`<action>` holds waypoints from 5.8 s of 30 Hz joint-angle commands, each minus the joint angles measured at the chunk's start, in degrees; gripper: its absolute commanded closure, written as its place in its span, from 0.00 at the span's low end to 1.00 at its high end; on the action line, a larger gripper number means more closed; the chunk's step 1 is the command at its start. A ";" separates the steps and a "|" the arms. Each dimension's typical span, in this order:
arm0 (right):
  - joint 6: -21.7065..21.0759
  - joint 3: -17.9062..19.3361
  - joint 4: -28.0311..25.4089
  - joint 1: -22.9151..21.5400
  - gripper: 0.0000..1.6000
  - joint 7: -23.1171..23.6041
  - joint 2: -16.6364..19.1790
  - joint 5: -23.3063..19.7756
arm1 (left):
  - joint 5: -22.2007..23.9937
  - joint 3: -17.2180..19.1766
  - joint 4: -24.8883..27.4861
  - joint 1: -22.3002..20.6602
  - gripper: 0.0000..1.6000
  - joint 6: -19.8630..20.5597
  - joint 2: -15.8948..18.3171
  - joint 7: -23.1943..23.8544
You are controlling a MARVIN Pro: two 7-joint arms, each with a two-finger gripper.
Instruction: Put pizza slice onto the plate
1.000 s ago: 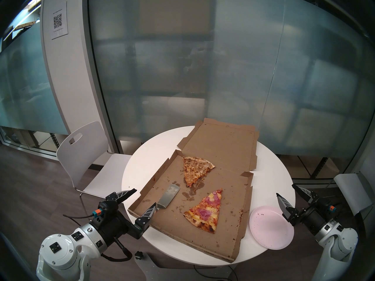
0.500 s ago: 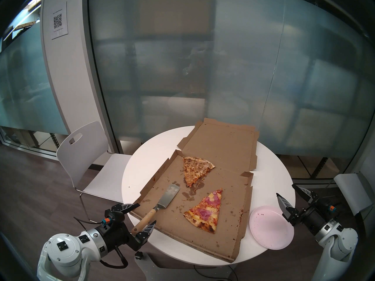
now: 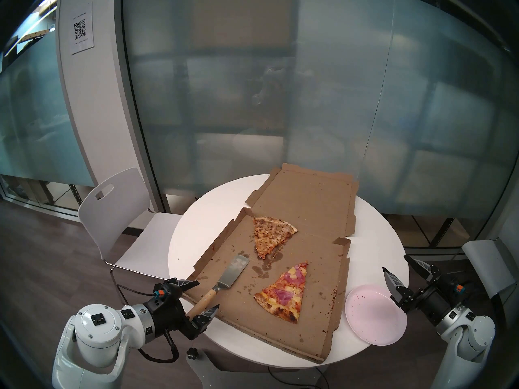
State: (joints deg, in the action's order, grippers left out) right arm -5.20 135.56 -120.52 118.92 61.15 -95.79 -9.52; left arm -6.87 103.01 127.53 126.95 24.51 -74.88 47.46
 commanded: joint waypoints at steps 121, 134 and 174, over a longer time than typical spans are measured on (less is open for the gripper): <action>-0.36 0.82 -0.88 -1.58 0.00 1.49 -1.23 0.95 | -20.44 -12.02 -12.34 -19.04 1.00 -26.71 14.60 0.95; -0.42 0.93 -0.90 -1.72 0.00 1.65 -1.37 1.09 | -21.28 -11.56 -13.45 -19.40 1.00 -26.35 15.49 3.45; -0.51 1.28 -0.91 -2.17 0.00 2.22 -1.80 1.52 | -23.93 -14.82 -15.63 -22.37 1.00 -25.27 16.99 10.18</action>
State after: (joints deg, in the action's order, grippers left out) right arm -5.57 136.96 -120.51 117.15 63.43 -97.53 -7.70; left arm -30.54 89.17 111.94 106.14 -1.20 -57.76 56.96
